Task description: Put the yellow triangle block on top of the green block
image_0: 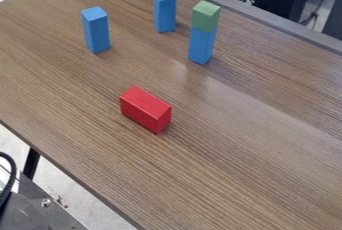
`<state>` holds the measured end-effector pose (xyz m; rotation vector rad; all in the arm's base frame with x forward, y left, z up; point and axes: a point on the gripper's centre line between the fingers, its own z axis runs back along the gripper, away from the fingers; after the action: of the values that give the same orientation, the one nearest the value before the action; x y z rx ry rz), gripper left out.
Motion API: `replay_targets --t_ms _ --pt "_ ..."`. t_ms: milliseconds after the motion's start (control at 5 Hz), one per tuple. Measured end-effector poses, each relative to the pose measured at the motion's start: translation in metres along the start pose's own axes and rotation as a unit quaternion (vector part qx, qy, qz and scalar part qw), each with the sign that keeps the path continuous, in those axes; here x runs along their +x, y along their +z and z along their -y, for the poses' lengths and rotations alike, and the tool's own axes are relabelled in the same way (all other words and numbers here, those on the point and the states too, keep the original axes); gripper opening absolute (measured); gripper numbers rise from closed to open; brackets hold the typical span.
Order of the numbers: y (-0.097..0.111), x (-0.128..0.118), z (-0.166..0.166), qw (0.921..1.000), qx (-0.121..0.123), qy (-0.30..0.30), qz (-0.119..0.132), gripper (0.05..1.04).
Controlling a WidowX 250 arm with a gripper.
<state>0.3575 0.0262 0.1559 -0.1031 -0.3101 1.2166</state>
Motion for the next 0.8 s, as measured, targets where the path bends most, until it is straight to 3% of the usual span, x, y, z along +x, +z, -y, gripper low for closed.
replay_targets --t_ms 800 --pt "-0.028 0.002 0.009 0.9998 0.014 -0.008 -0.014 0.554"
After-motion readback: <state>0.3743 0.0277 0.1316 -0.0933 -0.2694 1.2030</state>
